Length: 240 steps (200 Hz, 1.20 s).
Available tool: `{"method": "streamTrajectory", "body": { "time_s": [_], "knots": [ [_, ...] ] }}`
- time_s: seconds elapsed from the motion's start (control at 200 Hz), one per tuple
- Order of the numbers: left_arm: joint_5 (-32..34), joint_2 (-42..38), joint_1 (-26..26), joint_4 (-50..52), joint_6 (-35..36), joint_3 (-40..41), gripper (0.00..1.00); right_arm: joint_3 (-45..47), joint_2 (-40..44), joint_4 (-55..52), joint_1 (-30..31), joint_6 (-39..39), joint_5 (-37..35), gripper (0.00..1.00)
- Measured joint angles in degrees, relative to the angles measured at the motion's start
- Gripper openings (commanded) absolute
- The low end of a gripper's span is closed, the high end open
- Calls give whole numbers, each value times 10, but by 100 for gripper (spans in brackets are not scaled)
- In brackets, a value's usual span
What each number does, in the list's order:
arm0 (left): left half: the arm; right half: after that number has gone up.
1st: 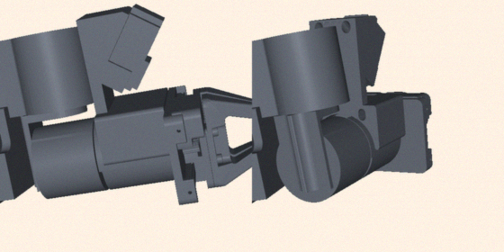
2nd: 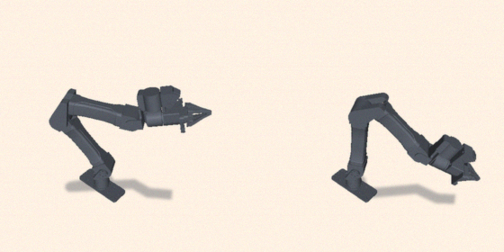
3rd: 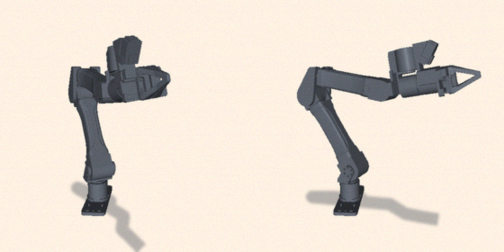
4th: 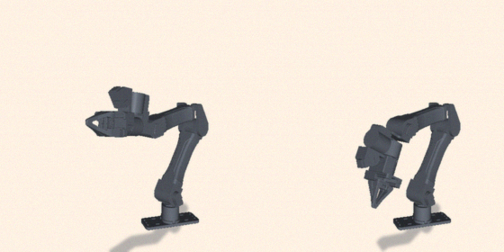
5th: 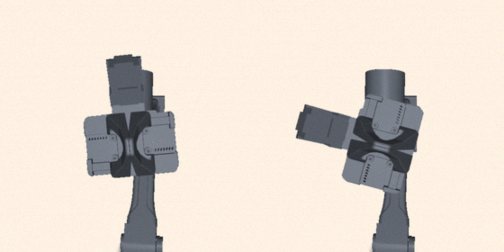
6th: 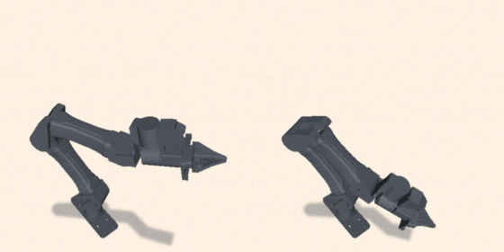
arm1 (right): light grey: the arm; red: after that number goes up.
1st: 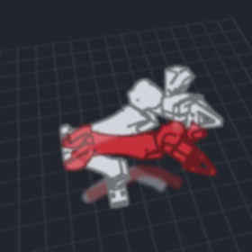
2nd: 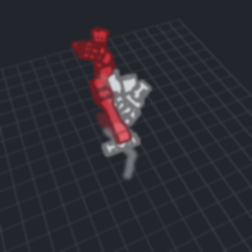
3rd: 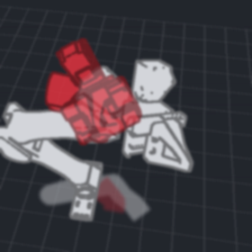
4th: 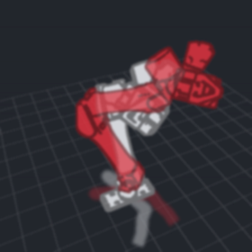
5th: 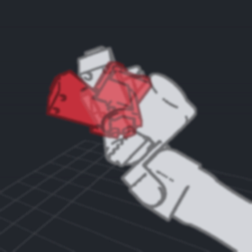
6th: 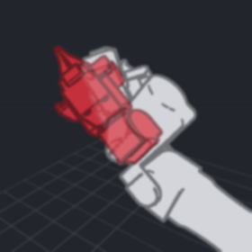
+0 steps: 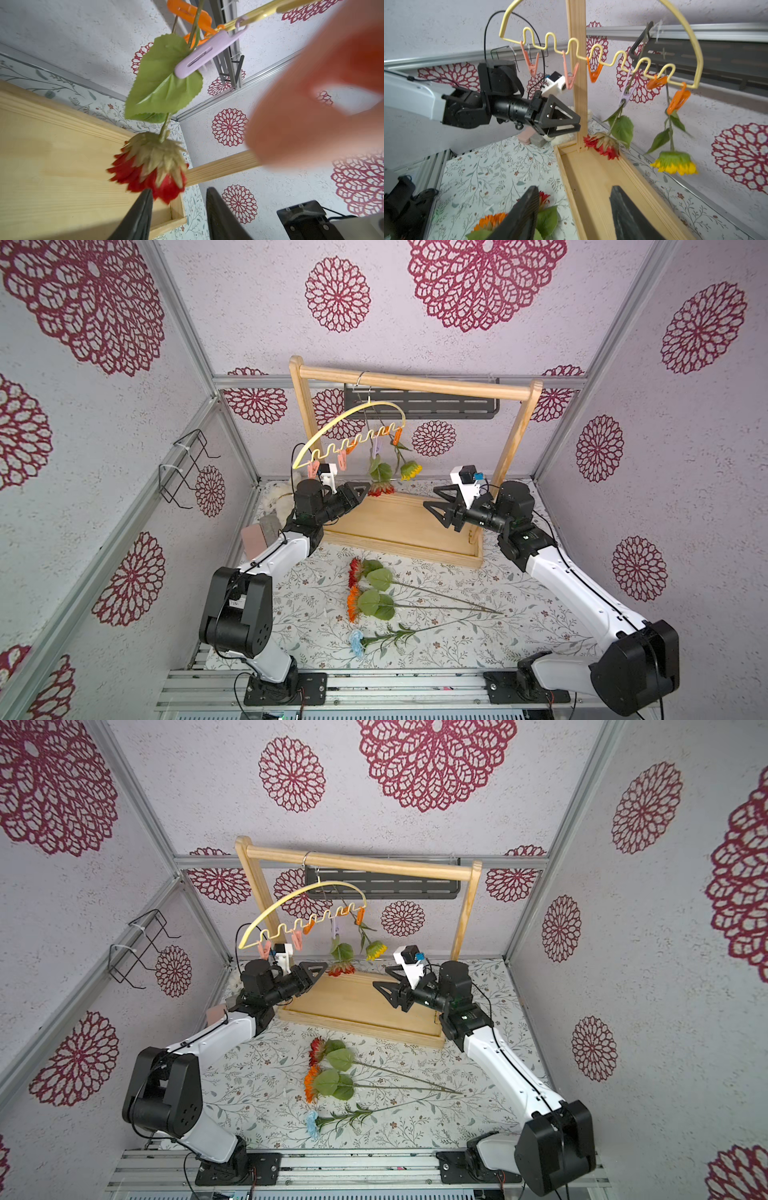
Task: Dry the flowers on a clothes hanger
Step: Clamp the flower onto the hanger, then pick up the flower at the center of the board.
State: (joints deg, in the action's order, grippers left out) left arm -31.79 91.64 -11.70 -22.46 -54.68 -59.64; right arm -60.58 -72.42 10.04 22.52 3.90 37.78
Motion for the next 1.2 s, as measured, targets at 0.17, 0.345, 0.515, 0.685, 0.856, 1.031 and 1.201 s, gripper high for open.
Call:
{"method": "streamTrajectory", "body": {
  "time_s": [0.17, 0.345, 0.515, 0.685, 0.856, 1.031, 1.201],
  "knots": [
    [18, -54, 5, 46, 50, 45, 49, 32, 41, -91, 0, 86, 0, 59],
    [30, -79, 6, 96, 97, 84, 50, 57, 61, -172, 2, 201, 16, 61],
    [41, -106, 8, 165, 147, 119, 52, 100, 61, -255, 32, 362, 23, 61],
    [56, -148, 22, 240, 199, 131, 52, 109, -9, -321, 83, 460, -26, 58],
    [61, -171, 42, 283, 231, 146, 53, 125, -87, -325, 110, 486, -99, 53],
    [66, -192, 54, 318, 263, 164, 54, 134, -141, -312, 120, 485, -161, 48],
    [50, -219, 57, 335, 309, 172, 55, 142, -161, -289, 121, 476, -199, 40]
  ]
}}
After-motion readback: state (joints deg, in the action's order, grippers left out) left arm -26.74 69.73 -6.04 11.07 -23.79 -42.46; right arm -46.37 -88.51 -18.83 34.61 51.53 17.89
